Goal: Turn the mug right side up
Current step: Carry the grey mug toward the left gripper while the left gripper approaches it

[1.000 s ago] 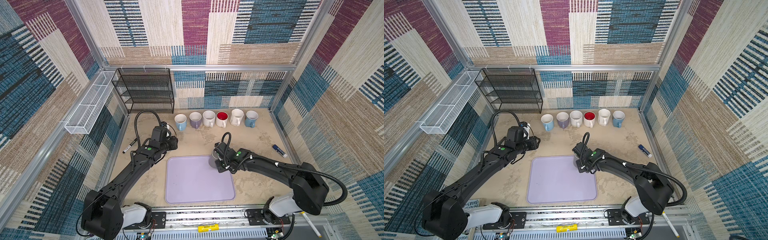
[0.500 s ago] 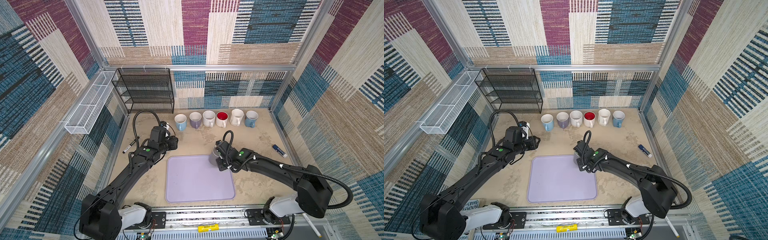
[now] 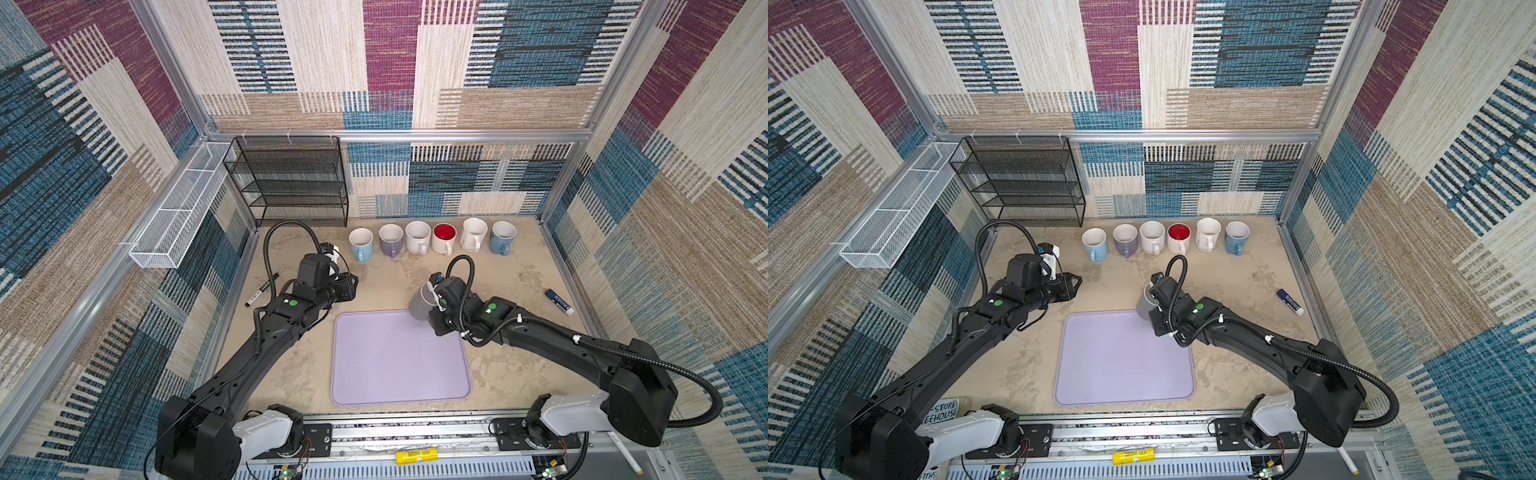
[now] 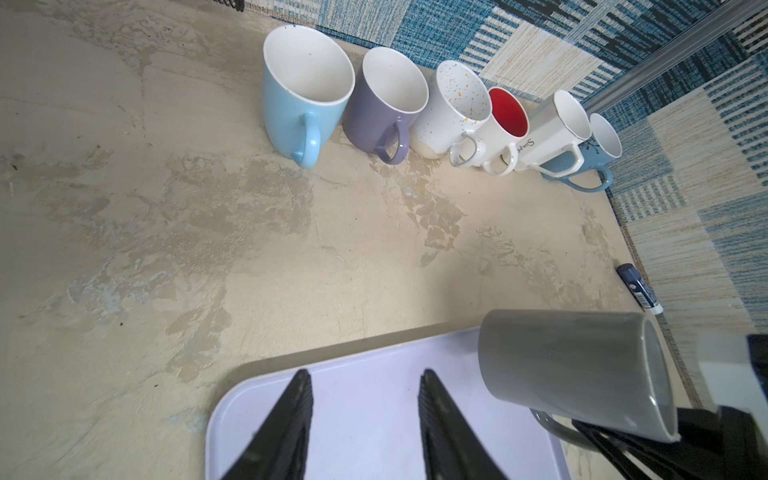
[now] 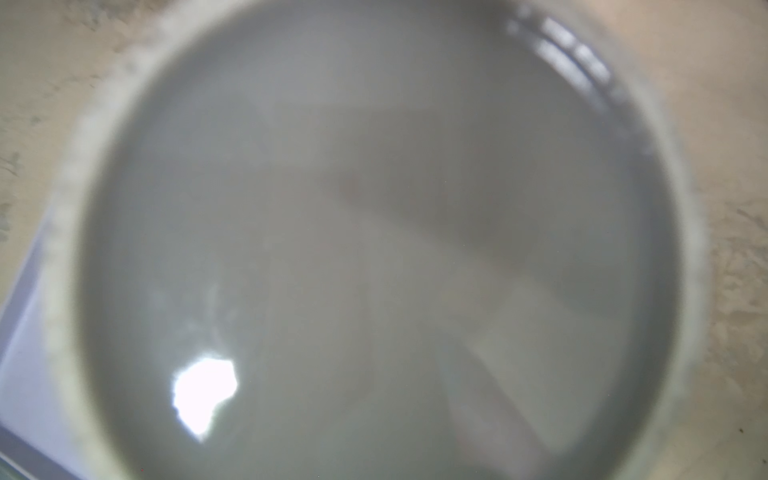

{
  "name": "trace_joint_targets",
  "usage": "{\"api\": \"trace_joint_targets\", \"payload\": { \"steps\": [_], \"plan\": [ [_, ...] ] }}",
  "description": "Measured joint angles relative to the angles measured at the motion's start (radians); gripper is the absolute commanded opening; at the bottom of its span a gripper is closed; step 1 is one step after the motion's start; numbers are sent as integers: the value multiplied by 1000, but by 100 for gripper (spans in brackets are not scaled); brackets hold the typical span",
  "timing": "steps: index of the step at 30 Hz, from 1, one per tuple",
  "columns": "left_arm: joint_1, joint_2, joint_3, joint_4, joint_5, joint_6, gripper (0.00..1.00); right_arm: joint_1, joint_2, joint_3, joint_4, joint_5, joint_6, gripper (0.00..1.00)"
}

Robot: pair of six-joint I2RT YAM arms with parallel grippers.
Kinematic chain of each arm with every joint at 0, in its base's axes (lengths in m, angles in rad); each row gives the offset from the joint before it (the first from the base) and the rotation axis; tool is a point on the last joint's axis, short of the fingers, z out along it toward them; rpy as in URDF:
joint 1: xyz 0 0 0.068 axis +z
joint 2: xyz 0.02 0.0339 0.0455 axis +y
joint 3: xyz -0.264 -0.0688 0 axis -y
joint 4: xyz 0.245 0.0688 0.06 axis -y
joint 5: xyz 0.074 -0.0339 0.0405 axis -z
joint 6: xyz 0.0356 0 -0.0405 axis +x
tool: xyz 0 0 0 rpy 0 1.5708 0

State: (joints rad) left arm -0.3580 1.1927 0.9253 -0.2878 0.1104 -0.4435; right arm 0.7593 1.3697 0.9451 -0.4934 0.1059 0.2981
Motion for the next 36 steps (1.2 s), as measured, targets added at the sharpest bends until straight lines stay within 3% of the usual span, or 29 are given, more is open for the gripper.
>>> {"api": "trace_joint_targets", "payload": {
  "steps": [10,23,36],
  "plan": [
    [0,-18,-21,15,27,0,44,-111,42,1,231,-188,-30,0],
    [0,-21,-40,72,106,-2,43,-207,177,110,473,-525,-40,0],
    [-5,-16,-60,183,228,-1,43,-230,282,201,718,-800,71,0]
  ]
}}
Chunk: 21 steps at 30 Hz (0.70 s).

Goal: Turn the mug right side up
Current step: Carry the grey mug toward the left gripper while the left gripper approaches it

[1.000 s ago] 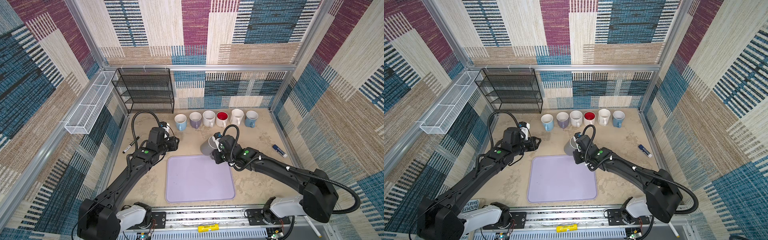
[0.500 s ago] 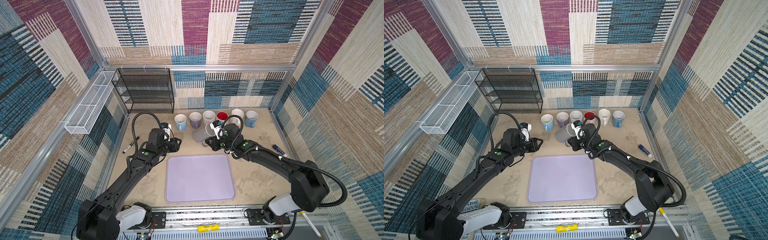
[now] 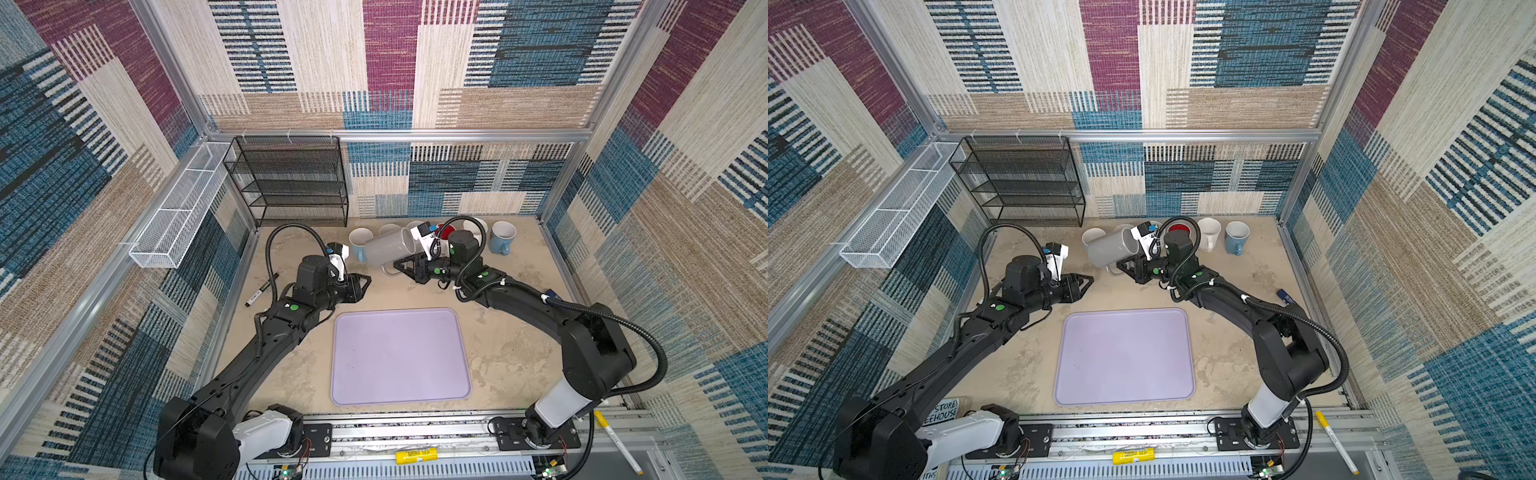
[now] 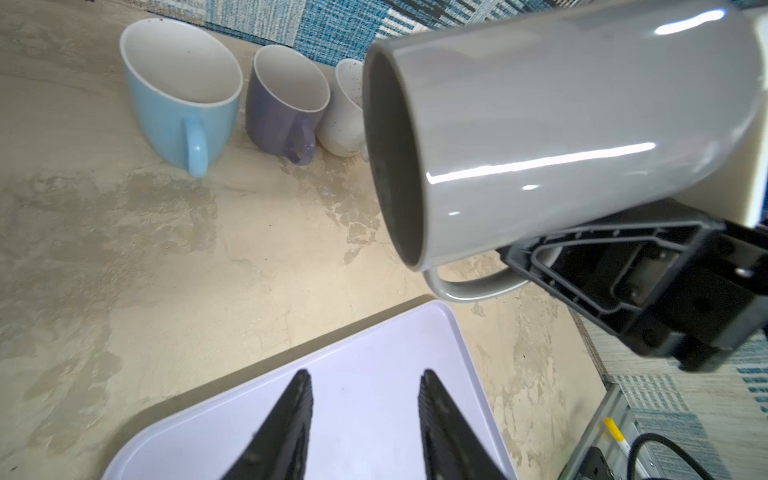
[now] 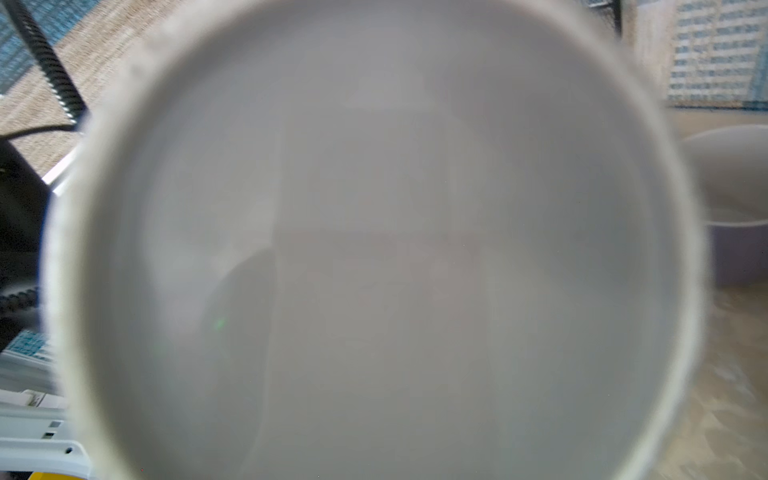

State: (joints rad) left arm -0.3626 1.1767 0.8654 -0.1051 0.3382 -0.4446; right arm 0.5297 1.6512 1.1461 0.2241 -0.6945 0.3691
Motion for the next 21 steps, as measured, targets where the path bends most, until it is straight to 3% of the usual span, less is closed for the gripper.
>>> {"api": "trace_joint_targets", "payload": {
  "steps": [21],
  "plan": [
    [-2,-145,-203,416,147,-32,43,-1,21,7,333,-293,184,0]
  ]
}}
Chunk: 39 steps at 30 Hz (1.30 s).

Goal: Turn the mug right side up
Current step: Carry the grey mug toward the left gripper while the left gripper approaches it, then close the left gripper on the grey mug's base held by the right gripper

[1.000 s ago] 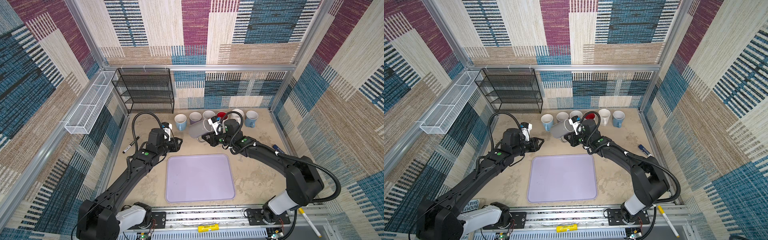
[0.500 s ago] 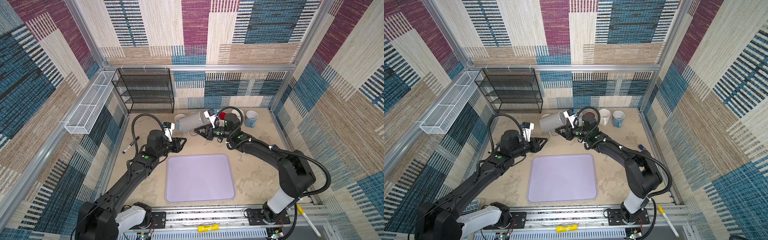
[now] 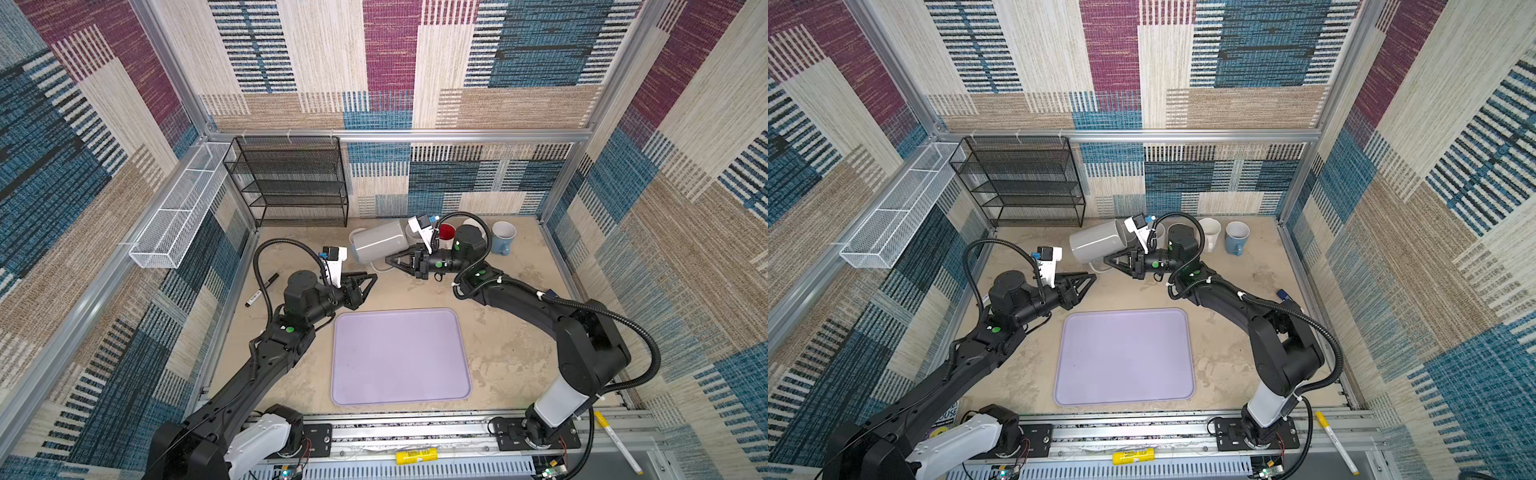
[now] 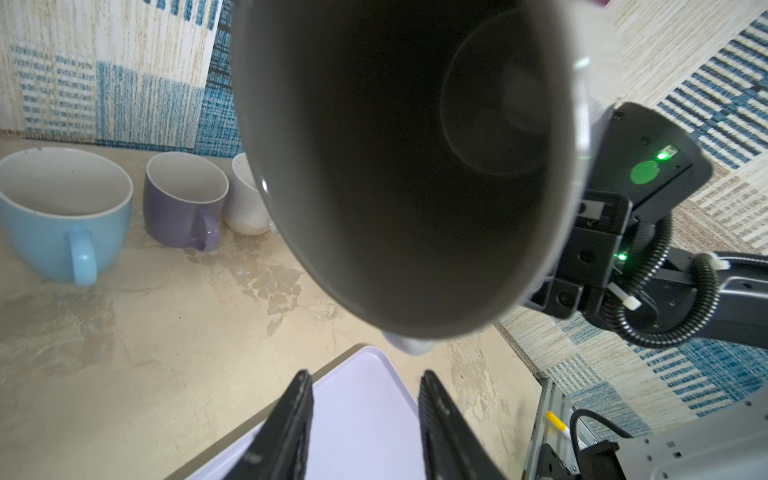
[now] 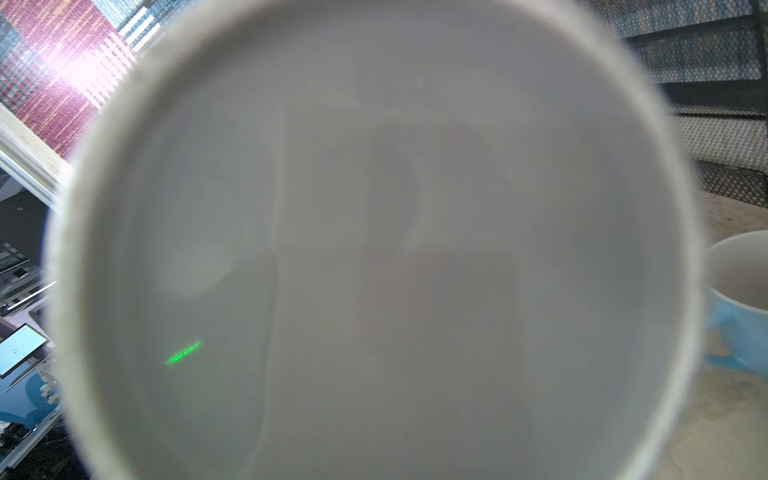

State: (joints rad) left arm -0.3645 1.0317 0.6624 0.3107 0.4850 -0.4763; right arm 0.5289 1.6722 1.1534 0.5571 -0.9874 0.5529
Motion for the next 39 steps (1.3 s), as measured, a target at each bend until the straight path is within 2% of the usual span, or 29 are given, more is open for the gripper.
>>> {"api": "trace_joint_targets", "payload": {
  "steps": [11,13,16,24,39],
  "plan": [
    [-2,-25,-56,188,65,-55,42,21,2,-21,106,-68,61,0],
    [-3,-24,-64,219,69,-69,28,32,2,-21,111,-77,69,0],
    [-4,-21,-85,280,97,-85,23,44,2,-22,139,-75,73,0],
    [-2,-16,-110,393,128,-137,23,69,13,-29,237,-67,97,0],
    [1,-53,-129,429,156,-179,17,97,51,-20,375,-90,138,0]
  ]
}}
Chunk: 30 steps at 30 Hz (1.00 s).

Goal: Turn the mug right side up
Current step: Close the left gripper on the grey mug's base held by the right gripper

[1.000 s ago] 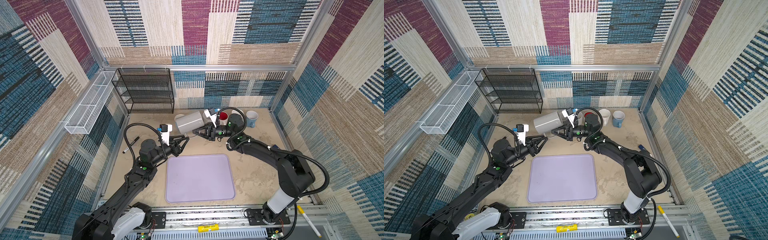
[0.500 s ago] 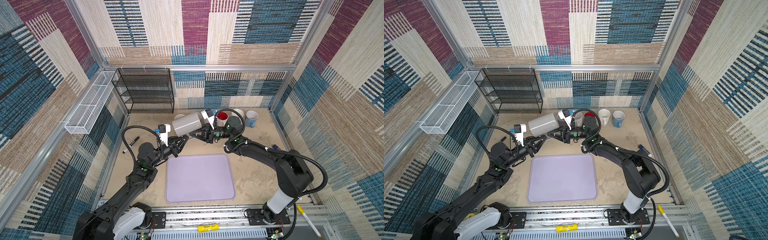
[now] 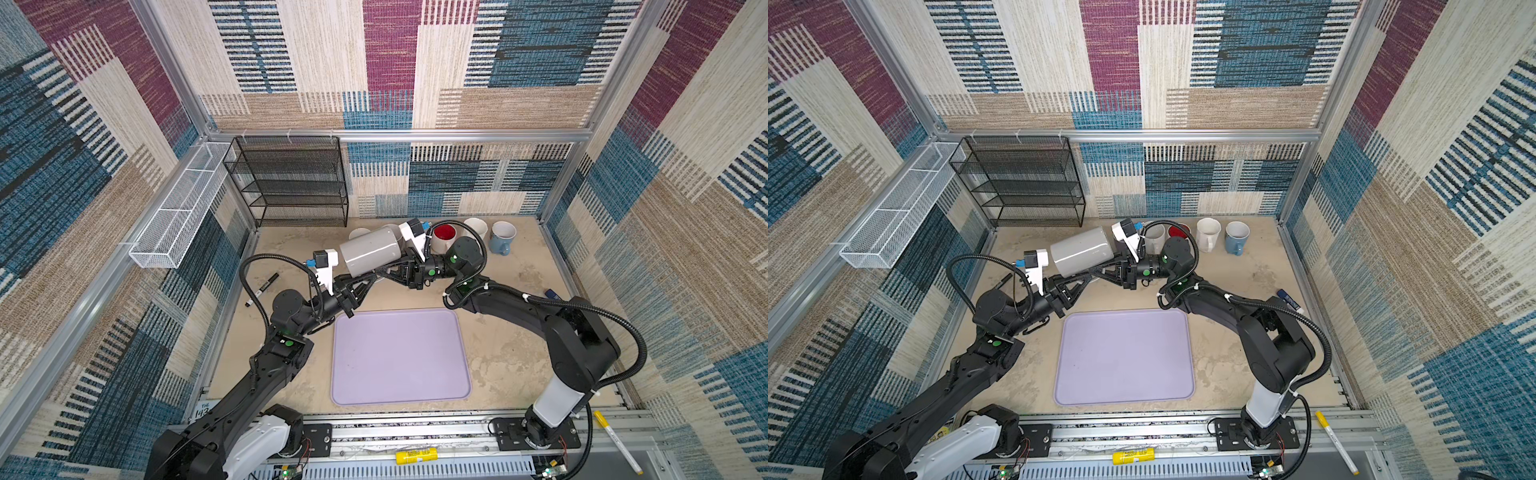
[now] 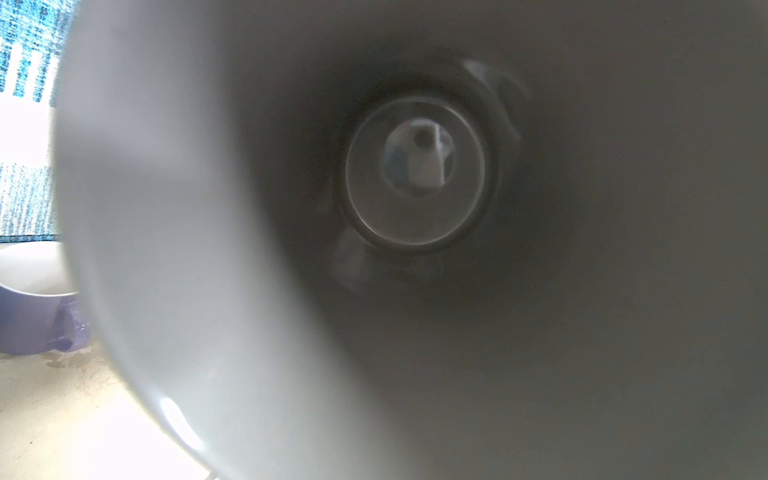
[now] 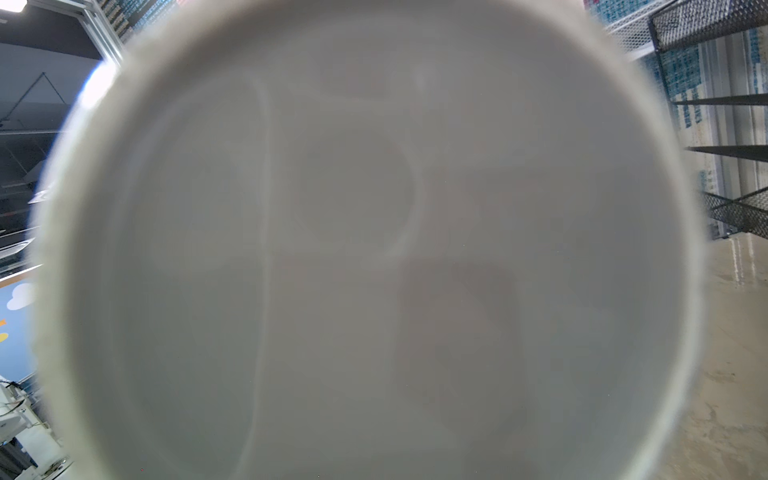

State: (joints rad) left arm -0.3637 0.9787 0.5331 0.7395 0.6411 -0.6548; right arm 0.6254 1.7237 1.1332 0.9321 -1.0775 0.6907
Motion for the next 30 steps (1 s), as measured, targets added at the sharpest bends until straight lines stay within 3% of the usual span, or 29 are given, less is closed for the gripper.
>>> {"api": "trace_joint_targets", "payload": {
  "steps": [8,14,23,30],
  "plan": [
    [2,-13,0,19,2,-7,0,2,11,32,16,-24,-3,0],
    [2,-22,2,3,-8,-7,0,3,9,46,-35,-31,-41,0],
    [1,-44,21,-70,-35,3,0,5,7,59,-97,-30,-65,33],
    [1,-69,34,-135,-57,8,0,-8,-4,55,-144,-27,-67,45]
  ]
}}
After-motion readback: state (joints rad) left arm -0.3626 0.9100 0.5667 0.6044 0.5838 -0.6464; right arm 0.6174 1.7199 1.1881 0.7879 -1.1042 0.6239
